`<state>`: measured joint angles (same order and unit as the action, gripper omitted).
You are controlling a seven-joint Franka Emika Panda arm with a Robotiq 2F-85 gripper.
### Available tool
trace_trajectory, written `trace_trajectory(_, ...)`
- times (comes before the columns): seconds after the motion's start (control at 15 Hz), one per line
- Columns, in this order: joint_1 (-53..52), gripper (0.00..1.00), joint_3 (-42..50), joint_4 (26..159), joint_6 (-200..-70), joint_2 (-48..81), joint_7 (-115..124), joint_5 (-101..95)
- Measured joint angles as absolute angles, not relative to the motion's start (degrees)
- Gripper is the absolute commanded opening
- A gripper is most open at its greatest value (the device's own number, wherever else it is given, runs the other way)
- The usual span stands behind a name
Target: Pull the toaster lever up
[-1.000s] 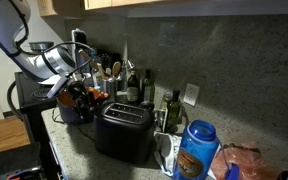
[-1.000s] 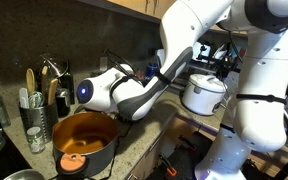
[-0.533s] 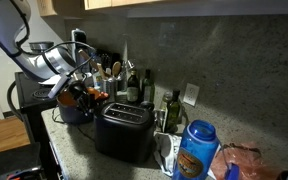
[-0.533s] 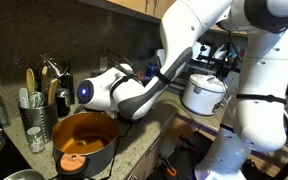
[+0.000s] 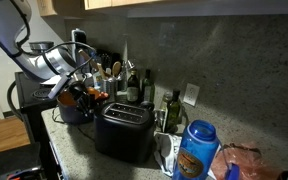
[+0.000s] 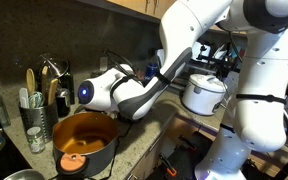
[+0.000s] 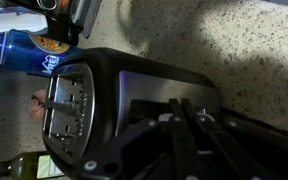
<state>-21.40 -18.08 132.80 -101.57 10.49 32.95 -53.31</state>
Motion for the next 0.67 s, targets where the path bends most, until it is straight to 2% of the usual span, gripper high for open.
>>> trace_trajectory(0.67,-20.90,0.06,-17.42,132.75,-104.07,13.52,32.95,-53.89)
